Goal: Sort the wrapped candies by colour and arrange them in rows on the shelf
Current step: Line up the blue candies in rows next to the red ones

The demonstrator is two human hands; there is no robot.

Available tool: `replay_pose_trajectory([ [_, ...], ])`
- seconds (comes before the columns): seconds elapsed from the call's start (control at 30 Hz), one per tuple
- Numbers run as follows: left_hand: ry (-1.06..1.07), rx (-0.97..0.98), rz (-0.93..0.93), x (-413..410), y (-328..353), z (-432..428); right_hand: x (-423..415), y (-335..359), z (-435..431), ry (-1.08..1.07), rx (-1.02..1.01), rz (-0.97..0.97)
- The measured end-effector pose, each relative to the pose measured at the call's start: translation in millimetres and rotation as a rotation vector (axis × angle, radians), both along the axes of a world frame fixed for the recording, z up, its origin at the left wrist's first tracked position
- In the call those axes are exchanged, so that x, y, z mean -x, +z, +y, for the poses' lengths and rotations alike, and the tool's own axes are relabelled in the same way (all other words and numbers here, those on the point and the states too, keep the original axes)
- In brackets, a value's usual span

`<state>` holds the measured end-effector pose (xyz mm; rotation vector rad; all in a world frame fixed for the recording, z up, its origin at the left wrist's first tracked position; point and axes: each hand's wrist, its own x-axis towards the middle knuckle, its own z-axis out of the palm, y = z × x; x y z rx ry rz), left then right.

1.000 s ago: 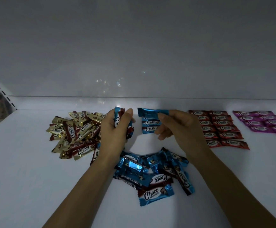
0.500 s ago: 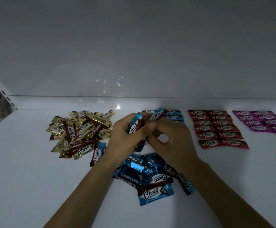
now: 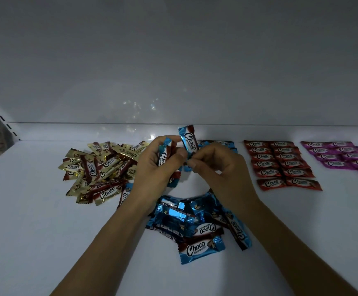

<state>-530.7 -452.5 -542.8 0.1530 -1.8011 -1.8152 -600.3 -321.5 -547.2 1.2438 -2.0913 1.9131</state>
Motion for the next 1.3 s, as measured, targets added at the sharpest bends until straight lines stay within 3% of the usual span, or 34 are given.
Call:
replay_pose_trajectory([
  [0.1, 0.02, 0.019, -0.001, 0, 1, 2, 1, 1, 0, 0.028, 0.019, -0.144],
  [0.2, 0.037, 0.088, -0.001, 0, 0, 2, 3, 4, 0, 0.037, 0.034, -0.171],
  [0.37, 0.154, 0.175, -0.049, -1, 0, 0, 25, 13, 18, -0.234, 0.028, -0.14],
  [0.53, 0.298, 0.379, -0.127, 0, -9, -11, 52, 1, 36, -0.497, -0.356, 0.073],
  [0.7, 0.336, 0.436, -0.125, 0, -7, -11, 55, -12, 34, -0.511, -0.616, 0.045],
  [1.0, 0.339, 0.412, -0.117, 0, -7, -11, 64, -16, 27, -0.551, -0.507, -0.038],
  [1.13, 0.327, 0.422, -0.113, 1, -8, -11, 68, -23, 24, -0.606, -0.656, 0.085],
  [1.3, 0.311, 0.372, -0.09, 1, -7, -13, 72, -32, 28, -0.711, -0.643, 0.281],
])
